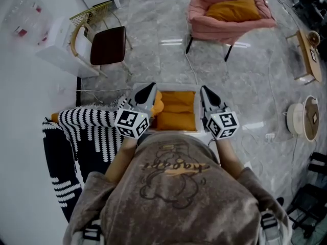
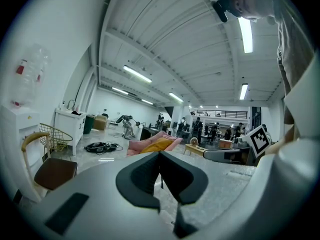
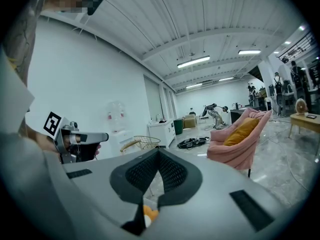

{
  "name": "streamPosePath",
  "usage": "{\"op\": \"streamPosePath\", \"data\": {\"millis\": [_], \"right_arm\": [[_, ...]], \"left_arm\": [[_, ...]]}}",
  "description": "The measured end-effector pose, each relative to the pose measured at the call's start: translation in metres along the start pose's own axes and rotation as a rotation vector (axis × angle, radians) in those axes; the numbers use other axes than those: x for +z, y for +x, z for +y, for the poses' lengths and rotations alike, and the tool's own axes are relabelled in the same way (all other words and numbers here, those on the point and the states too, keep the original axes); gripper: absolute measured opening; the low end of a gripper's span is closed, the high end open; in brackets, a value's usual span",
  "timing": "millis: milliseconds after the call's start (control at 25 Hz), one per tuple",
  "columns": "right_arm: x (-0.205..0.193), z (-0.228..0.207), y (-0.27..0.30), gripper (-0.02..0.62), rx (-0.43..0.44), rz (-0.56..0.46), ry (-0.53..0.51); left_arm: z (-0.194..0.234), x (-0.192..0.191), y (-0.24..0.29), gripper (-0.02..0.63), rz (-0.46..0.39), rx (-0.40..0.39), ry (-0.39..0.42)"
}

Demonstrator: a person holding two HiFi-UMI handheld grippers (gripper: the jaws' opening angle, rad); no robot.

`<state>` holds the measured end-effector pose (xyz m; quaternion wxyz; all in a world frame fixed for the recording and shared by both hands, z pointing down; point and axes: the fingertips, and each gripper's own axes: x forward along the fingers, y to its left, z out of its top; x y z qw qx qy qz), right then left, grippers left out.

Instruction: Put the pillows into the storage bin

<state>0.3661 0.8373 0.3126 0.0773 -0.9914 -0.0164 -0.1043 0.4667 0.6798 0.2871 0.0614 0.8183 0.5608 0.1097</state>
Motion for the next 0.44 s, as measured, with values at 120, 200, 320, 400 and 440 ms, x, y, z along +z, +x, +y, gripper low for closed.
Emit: {"op": "streamPosePath", "data": {"millis": [120,200,320,400,440], "right_arm": [[0.0013,0.0009,-0.0016,0.002,-0.005,-0.001,0.005],[0.0030,0.0016,-0.0018,0.002,-0.004,-0.005,0.006],[0.0028,0.0034,-0.0025,0.002,0.003,0.003,-0.007],[0.0022,0.0045,-0.0023,0.002,0.005,0.008,-0.015],[0.0018,0.0050,-0.0021,0.002,0.005,0.010,-0.017]], "left_arm": [[0.0012,0.0008,-0.0034,0.005,0.002,-0.002,-0.006],[0.0026,0.0002,-0.0046,0.005,0.005,-0.001,-0.012],[0.0025,-0.0016,-0.0054,0.005,0.012,-0.003,-0.020],[0.0030,-0.0020,-0.0058,0.005,0.016,-0.005,-0.020],[0.0034,-0.0021,-0.0060,0.005,0.018,-0.006,-0.020]]}}
